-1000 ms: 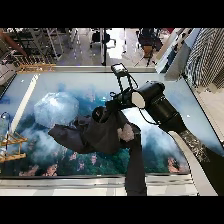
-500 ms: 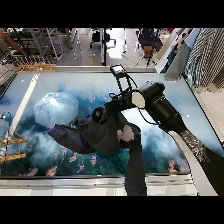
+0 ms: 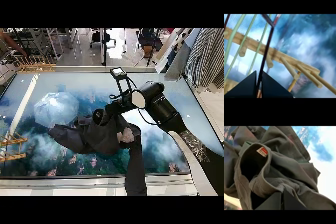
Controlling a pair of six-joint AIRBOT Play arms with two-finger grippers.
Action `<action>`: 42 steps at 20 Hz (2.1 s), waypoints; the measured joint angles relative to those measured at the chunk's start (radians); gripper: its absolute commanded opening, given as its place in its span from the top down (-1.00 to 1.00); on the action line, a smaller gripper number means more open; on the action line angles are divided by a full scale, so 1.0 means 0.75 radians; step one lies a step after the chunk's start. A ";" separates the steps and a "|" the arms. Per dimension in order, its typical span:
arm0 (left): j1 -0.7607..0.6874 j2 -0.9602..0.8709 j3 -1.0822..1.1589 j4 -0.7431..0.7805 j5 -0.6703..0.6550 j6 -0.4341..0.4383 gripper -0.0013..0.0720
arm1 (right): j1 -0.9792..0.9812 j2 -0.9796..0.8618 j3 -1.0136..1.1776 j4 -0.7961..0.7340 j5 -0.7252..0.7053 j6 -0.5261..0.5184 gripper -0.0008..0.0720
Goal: Fold the clothes and pants, and hang the long-sleeved shirts on hangers.
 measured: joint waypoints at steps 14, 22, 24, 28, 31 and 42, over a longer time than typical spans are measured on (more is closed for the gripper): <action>-0.002 0.394 0.001 -0.814 0.043 0.453 0.93 | 0.000 0.000 0.000 -0.020 0.002 0.001 0.92; -0.221 0.375 0.000 -1.607 -0.587 1.203 0.93 | -0.001 0.000 0.000 -0.255 -0.053 0.008 0.92; -0.297 0.334 0.000 -1.652 -0.710 1.264 0.93 | -0.001 0.000 0.000 -0.330 -0.062 0.023 0.92; -0.402 0.287 0.000 -1.695 -0.887 1.319 0.93 | -0.001 0.000 0.000 -0.421 -0.074 0.046 0.92; -0.429 0.275 0.000 -1.704 -0.939 1.333 0.93 | -0.001 0.000 0.000 -0.446 -0.076 0.048 0.92; -0.534 0.194 0.000 -1.711 -0.962 1.340 0.94 | -0.001 0.000 0.000 -0.434 -0.103 0.056 0.92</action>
